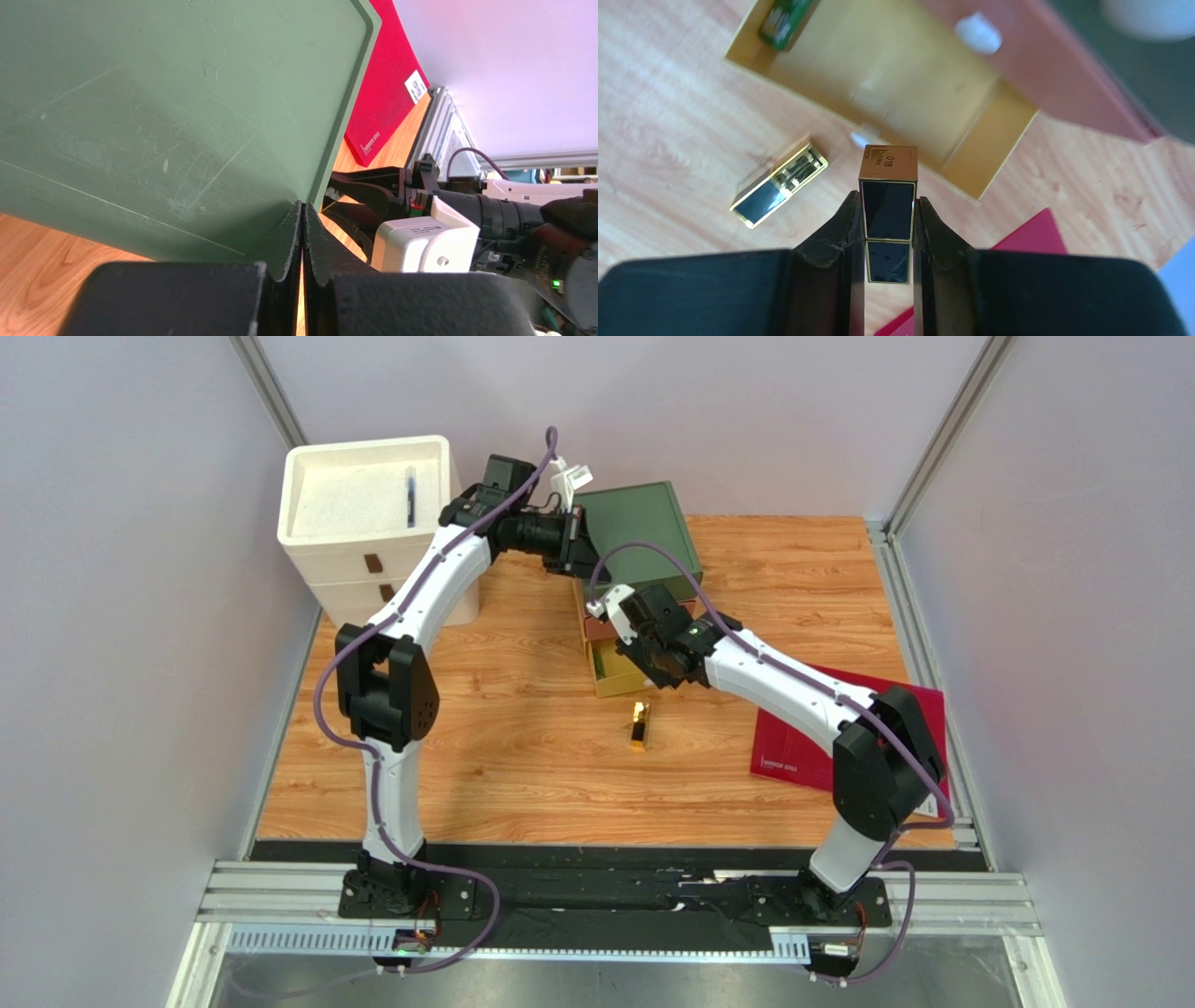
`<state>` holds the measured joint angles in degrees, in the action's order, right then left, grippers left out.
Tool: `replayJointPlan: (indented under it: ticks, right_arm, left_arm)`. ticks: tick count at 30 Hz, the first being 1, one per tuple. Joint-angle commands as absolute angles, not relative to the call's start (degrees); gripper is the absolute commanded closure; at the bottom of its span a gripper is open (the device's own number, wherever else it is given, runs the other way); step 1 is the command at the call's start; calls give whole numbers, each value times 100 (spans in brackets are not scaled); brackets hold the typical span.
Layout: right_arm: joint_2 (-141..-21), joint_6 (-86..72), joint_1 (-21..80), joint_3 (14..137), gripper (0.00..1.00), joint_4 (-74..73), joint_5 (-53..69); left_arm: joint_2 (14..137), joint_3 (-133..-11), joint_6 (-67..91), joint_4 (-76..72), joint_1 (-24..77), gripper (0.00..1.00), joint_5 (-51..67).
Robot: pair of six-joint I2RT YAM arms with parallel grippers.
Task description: Organize the makeup
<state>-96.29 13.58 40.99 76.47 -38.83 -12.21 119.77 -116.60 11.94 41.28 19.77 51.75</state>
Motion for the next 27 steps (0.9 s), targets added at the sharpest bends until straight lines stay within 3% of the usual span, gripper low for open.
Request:
replayJointPlan:
  ticks: [1,14,15,17,18,19,22,27]
  right_arm:
    - [-9870,1881,3894,8217,94,-3358,-1521]
    - [-10784,1951,3674,9097,90,-3103,-1740]
    - [-10793,1942,3683,9088,86,-3024,-1758]
    - [-10802,1907,3674,9105,70,-3006,-1784]
    - [-10784,1899,3674,9088,51,-2997,-1767]
    - [-10767,1855,3683,9027,45,-2997,-1767]
    - [-10583,1785,3683,8843,30,-2831,-1793]
    - [-10293,1670,3683,8482,21,-2707,-1916]
  left_arm:
    - [12340,-11566,1055,4860,2030,100,4562]
    - [12410,-11654,1046,4966,2013,100,4526]
    - [12410,-11654,1037,4966,2004,100,4518]
    - [12401,-11619,1028,4975,1995,100,4526]
    - [12401,-11619,1020,4975,1986,100,4518]
    - [12401,-11619,1011,4975,1978,100,4526]
    - [12393,-11610,1002,4992,1978,100,4535]
    - [12392,-11593,1002,4992,1978,100,4535]
